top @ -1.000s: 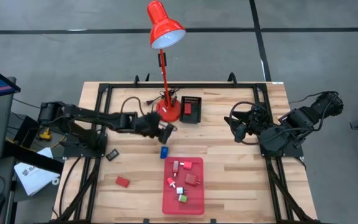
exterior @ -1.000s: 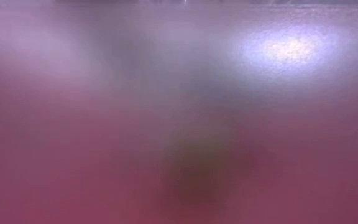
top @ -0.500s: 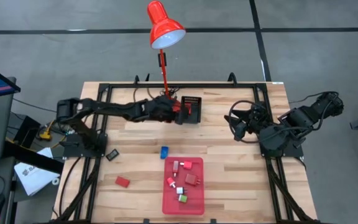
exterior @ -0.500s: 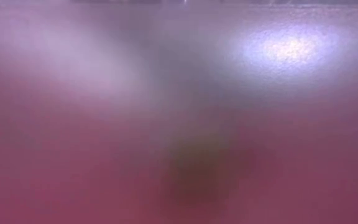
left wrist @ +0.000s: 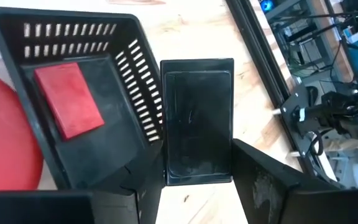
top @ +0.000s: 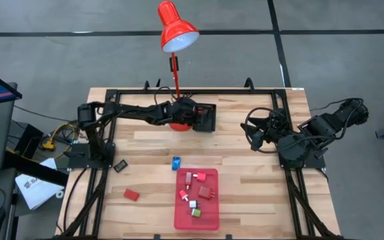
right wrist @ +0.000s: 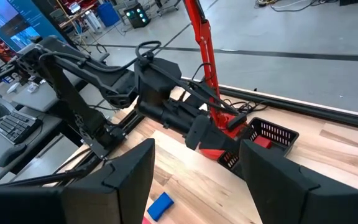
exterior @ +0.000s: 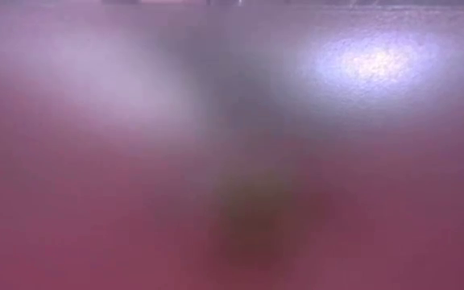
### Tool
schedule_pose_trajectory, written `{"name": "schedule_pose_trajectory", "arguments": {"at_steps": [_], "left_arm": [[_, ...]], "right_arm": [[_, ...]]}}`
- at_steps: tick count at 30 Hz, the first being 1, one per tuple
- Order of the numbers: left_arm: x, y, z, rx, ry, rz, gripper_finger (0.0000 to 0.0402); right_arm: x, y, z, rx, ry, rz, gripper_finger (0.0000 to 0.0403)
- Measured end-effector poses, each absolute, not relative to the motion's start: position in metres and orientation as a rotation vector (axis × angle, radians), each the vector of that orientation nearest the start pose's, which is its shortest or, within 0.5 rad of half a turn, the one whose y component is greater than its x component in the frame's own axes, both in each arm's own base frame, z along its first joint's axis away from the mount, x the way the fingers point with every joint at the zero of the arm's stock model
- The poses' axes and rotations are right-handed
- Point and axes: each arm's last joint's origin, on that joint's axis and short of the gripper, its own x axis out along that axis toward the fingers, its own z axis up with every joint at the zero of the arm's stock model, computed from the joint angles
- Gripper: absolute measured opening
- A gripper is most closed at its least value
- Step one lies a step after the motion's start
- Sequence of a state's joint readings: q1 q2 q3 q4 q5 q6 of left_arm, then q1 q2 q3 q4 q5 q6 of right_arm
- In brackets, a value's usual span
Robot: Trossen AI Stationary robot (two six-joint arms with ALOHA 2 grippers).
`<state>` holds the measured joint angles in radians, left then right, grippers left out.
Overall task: Pick & Place Office items
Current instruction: Put the right black digital clock into the black bin
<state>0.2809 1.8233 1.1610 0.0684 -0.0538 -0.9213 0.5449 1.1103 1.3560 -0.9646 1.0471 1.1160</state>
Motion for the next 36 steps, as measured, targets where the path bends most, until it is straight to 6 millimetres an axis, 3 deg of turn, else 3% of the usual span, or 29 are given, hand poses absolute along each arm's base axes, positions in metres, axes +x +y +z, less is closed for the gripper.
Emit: {"name": "schedule_pose_trajectory", "arguments": {"at_steps": [15,28,36], "left_arm": [[0.374,0.125,0.199,-0.950,0.399,0.654,0.0167],[0.375,0.109,0.191,-0.916,0.476,0.691,0.0166],[0.378,0.111,0.181,-0.909,0.485,0.722,0.0167]], "right_arm": [[0.173,0.076,0.404,0.553,0.176,-0.677,0.0229],[0.174,0.076,0.404,0.555,0.175,-0.677,0.0229],[0.174,0.076,0.404,0.555,0.175,-0.677,0.0229]]}}
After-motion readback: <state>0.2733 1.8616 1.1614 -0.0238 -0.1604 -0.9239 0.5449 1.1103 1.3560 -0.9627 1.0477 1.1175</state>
